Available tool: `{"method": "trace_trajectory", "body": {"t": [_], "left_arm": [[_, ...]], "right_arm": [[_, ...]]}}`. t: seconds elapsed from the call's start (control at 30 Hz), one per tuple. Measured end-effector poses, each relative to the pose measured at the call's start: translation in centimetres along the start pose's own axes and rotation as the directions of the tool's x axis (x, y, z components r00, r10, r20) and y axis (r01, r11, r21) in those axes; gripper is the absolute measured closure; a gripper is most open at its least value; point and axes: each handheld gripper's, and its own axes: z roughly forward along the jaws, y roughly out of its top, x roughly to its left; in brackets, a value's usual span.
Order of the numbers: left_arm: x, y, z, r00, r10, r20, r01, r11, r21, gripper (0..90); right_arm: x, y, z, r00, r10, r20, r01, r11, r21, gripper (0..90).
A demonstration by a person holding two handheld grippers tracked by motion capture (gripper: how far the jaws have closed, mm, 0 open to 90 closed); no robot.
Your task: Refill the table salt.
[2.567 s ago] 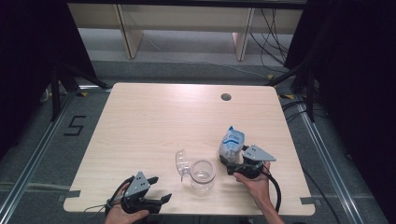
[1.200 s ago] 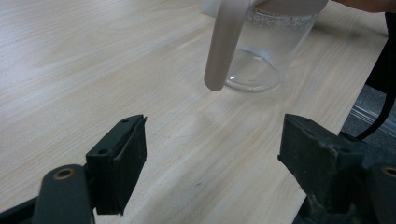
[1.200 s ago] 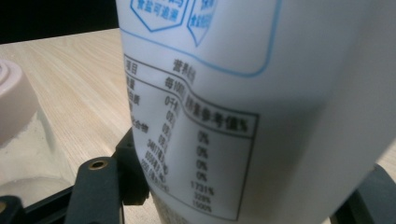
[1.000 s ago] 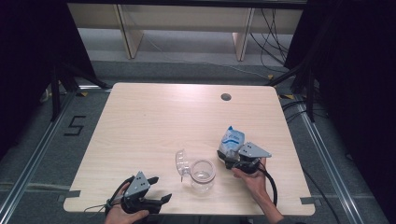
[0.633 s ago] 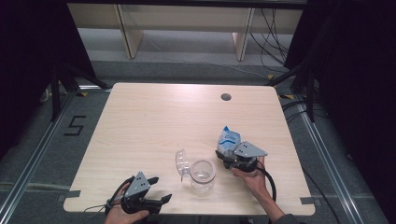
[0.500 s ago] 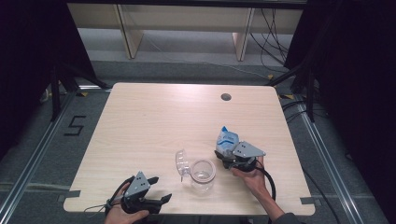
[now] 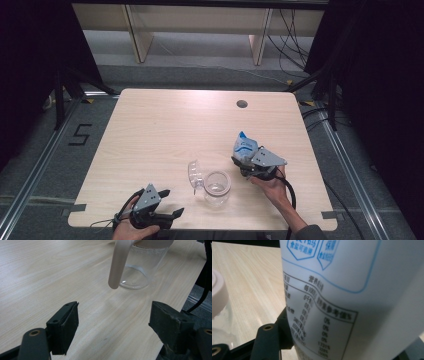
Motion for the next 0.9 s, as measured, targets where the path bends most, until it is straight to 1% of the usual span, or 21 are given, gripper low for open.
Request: {"method": "trace_trajectory", "body": {"t": [0.03, 0.07, 0.13, 0.17, 0.2, 0.23, 0.27, 0.3, 0.33, 0.43, 0.57, 0.6, 0.67, 0.73, 0.77, 0.8, 0.83, 0.87, 0.9], "left_arm": [[0.0, 0.0, 0.0, 1.0000, 0.001, 0.000, -0.001, 1.0000, 0.000, 22.9], [0.0, 0.0, 0.0, 1.0000, -0.001, 0.005, 0.001, 1.0000, -0.003, 22.9], [0.0, 0.0, 0.0, 1.0000, 0.000, 0.001, 0.000, 1.0000, -0.001, 22.9], [0.0, 0.0, 0.0, 1.0000, 0.003, 0.000, -0.003, 1.0000, -0.001, 22.9], [0.0, 0.0, 0.0, 1.0000, 0.003, 0.000, -0.003, 1.0000, 0.000, 22.8], [0.0, 0.0, 0.1, 1.0000, 0.000, 0.006, 0.000, 1.0000, -0.004, 22.8], [0.0, 0.0, 0.0, 1.0000, -0.002, 0.000, 0.002, 1.0000, -0.002, 22.8], [0.0, 0.0, 0.0, 1.0000, 0.002, 0.000, -0.002, 1.0000, -0.001, 22.8], [0.0, 0.0, 0.0, 1.0000, 0.002, 0.001, -0.002, 1.0000, -0.001, 22.8], [0.0, 0.0, 0.0, 1.0000, 0.000, 0.000, 0.000, 1.0000, -0.001, 22.8], [0.0, 0.0, 0.0, 1.0000, -0.003, 0.001, 0.003, 1.0000, -0.003, 22.8], [0.0, 0.0, 0.0, 1.0000, -0.004, 0.000, 0.004, 1.0000, -0.003, 22.9], [0.0, 0.0, 0.0, 1.0000, -0.004, 0.001, 0.004, 1.0000, -0.003, 22.8], [0.0, 0.0, 0.0, 1.0000, -0.002, 0.001, 0.002, 1.0000, -0.002, 22.9], [0.1, 0.0, 0.0, 1.0000, 0.007, 0.002, -0.007, 1.0000, -0.002, 22.8], [0.1, 0.0, 0.0, 0.9999, 0.016, 0.002, -0.016, 0.9999, -0.001, 22.8], [0.1, 0.0, 0.0, 0.9999, 0.012, 0.002, -0.012, 0.9999, -0.001, 22.8], [0.1, 0.0, 0.0, 0.9999, 0.012, 0.007, -0.012, 0.9999, -0.004, 22.8], [0.1, 0.0, 0.0, 0.9999, 0.012, 0.006, -0.012, 0.9999, -0.004, 22.8]], "right_arm": [[0.0, 0.1, -0.2, 1.0000, 0.007, -0.002, -0.007, 1.000, 0.016, 39.6], [-0.3, 0.2, -0.1, 0.9989, -0.041, 0.021, 0.041, 0.999, 0.004, 39.6], [-0.3, 0.2, -0.2, 0.9988, -0.045, 0.018, 0.045, 0.999, 0.007, 39.6], [-0.3, 0.3, -0.2, 0.9983, -0.053, 0.024, 0.053, 0.999, 0.005, 39.6], [-0.1, 0.3, -0.3, 0.9985, -0.054, 0.014, 0.054, 0.999, 0.011, 39.6], [-0.1, 0.3, -0.3, 0.9985, -0.054, 0.014, 0.054, 0.999, 0.011, 39.6], [-0.2, 0.4, -0.3, 0.9962, -0.083, 0.026, 0.083, 0.997, 0.003, 39.6], [0.0, 0.4, -0.3, 0.9962, -0.086, 0.019, 0.085, 0.996, 0.011, 39.6], [0.1, 0.4, -0.3, 0.9941, -0.106, 0.020, 0.106, 0.994, 0.011, 39.6], [0.3, 0.5, -0.3, 0.9913, -0.131, 0.013, 0.131, 0.991, 0.017, 39.8], [0.6, 0.6, -0.3, 0.9878, -0.155, 0.015, 0.155, 0.988, 0.025, 39.9], [0.6, 0.7, -0.3, 0.9819, -0.188, 0.024, 0.187, 0.982, 0.032, 39.8], [0.8, 0.7, -0.3, 0.9797, -0.199, 0.025, 0.198, 0.980, 0.026, 39.9], [1.0, 0.9, -0.4, 0.9748, -0.222, 0.018, 0.222, 0.975, 0.029, 39.9], [1.1, 1.1, -0.4, 0.9658, -0.259, 0.017, 0.258, 0.966, 0.030, 40.0], [1.2, 1.2, -0.5, 0.9629, -0.269, 0.024, 0.268, 0.963, 0.033, 40.0], [1.3, 1.4, -0.5, 0.9585, -0.284, 0.021, 0.284, 0.958, 0.029, 40.0], [1.4, 1.5, -0.6, 0.9571, -0.289, 0.023, 0.288, 0.957, 0.025, 40.0], [1.6, 1.6, -0.8, 0.9522, -0.304, 0.028, 0.304, 0.952, 0.024, 40.0]]}}
